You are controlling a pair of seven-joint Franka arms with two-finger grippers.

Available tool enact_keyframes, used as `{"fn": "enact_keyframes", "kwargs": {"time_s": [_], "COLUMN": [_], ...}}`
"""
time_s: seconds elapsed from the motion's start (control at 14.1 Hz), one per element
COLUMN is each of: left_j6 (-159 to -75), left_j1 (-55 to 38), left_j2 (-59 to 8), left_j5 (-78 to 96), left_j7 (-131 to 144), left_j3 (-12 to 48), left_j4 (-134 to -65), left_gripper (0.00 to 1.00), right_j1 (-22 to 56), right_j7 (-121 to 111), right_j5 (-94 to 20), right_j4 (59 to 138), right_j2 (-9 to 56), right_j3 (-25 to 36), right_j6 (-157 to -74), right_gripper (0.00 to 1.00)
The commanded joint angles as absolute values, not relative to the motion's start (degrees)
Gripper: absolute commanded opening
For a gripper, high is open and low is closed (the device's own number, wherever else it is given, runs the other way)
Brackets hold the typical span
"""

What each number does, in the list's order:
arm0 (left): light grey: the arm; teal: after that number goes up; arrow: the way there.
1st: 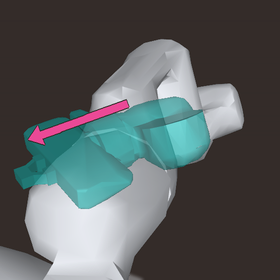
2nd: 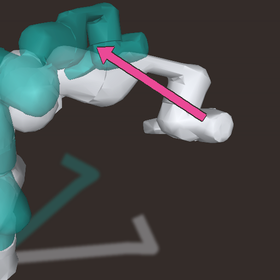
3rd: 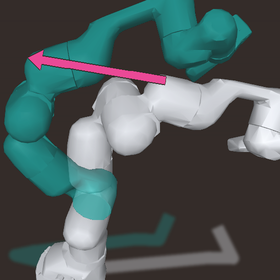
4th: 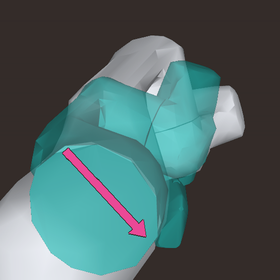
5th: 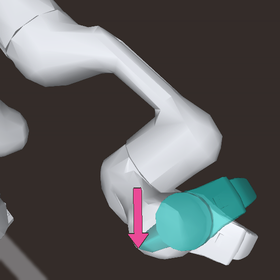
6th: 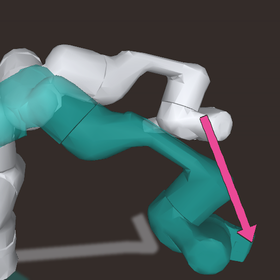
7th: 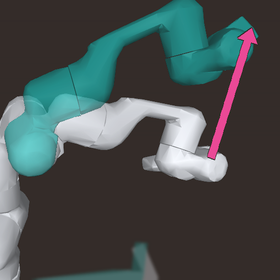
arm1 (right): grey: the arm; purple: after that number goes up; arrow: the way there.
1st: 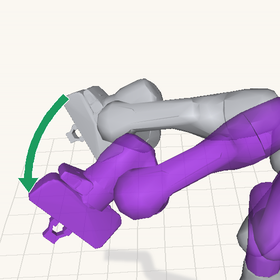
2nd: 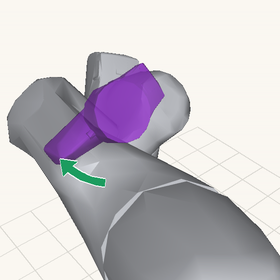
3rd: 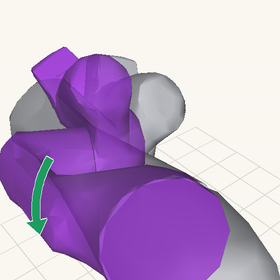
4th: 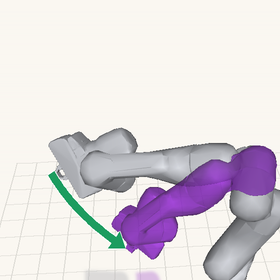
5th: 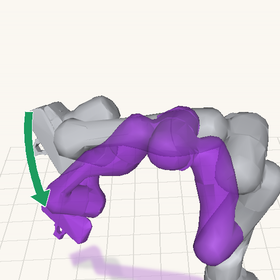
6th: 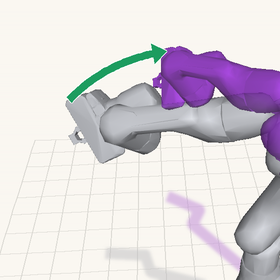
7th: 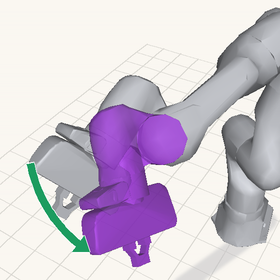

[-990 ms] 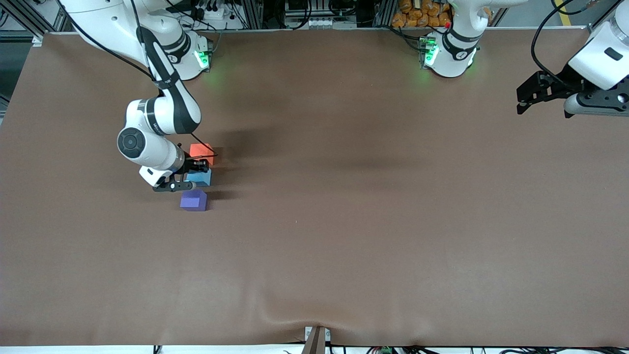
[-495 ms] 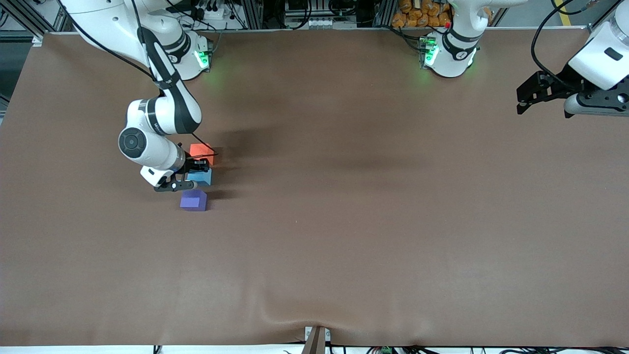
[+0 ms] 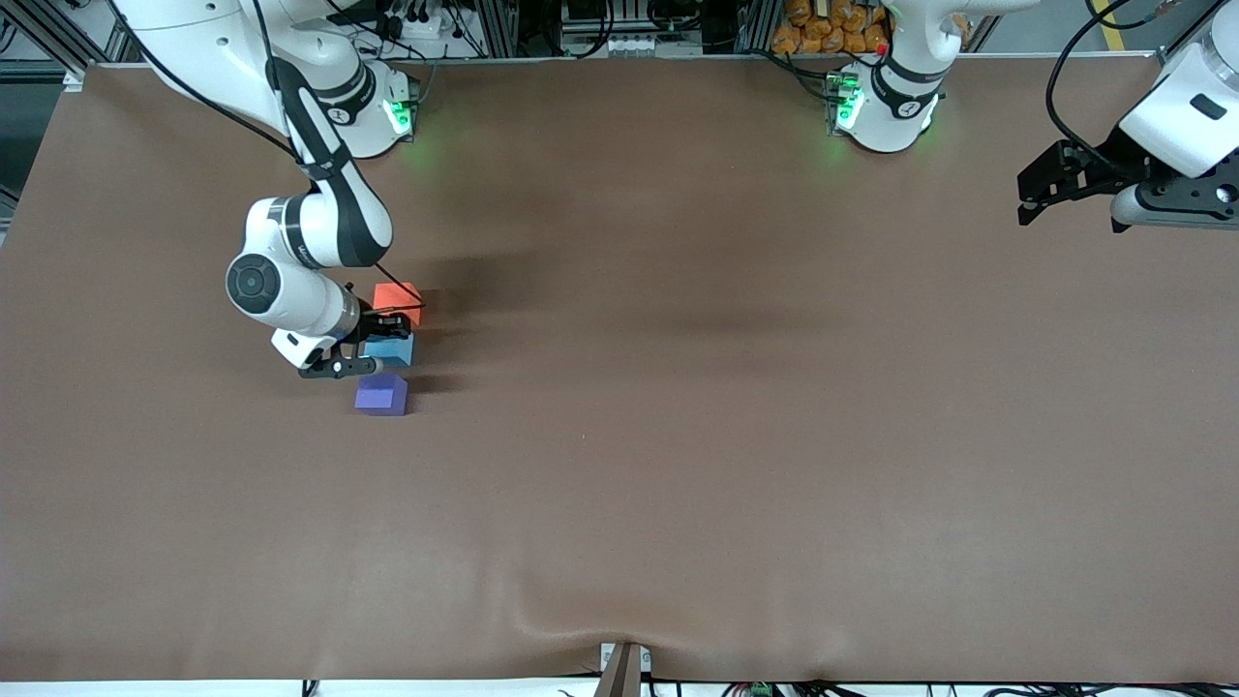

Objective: Place blue block between orange and purple blocks
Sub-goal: 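Open the right gripper and lift it off the light blue cube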

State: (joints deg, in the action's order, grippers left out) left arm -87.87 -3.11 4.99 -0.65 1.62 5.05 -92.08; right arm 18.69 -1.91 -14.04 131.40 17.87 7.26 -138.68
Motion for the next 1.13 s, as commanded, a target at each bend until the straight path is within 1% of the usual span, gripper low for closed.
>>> {"fn": "enact_keyframes", "kwargs": {"time_s": [0.0, 0.07, 0.28, 0.35, 0.64, 0.85, 1.06], "left_j6": [-86.8, -86.8, -86.7, -86.8, -86.8, -86.8, -86.7], "left_j1": [-2.7, -2.7, -2.7, -2.7, -2.7, -2.7, -2.7], "left_j2": [4.5, 4.5, 4.5, 4.5, 4.4, 4.4, 4.4], "left_j5": [-0.4, -0.4, -0.4, -0.4, -0.4, -0.4, -0.4], "left_j7": [1.4, 1.4, 1.4, 1.4, 1.4, 1.4, 1.4], "left_j3": [5.2, 5.3, 5.3, 5.2, 5.2, 5.3, 5.3], "left_j4": [-90.9, -90.9, -90.9, -90.9, -90.9, -90.9, -90.9], "left_gripper": [1.00, 1.00, 1.00, 1.00, 1.00, 1.00, 1.00], "right_j1": [18.2, 18.2, 18.2, 18.2, 17.7, 16.4, 12.9], "right_j7": [-4.0, -4.0, -4.1, -4.1, -3.8, -3.6, -3.7], "right_j5": [-17.0, -17.0, -17.0, -17.0, -17.0, -16.8, -16.2], "right_j4": [132.1, 132.1, 131.7, 131.0, 122.8, 113.8, 99.2], "right_j2": [18.1, 18.1, 17.6, 17.2, 15.6, 15.6, 16.5], "right_j3": [6.9, 6.9, 6.9, 6.9, 7.1, 7.4, 7.4], "right_j6": [-139.9, -139.9, -138.9, -137.2, -123.8, -113.9, -99.2], "right_gripper": [0.92, 1.00, 1.00, 1.00, 1.00, 1.00, 1.00]}}
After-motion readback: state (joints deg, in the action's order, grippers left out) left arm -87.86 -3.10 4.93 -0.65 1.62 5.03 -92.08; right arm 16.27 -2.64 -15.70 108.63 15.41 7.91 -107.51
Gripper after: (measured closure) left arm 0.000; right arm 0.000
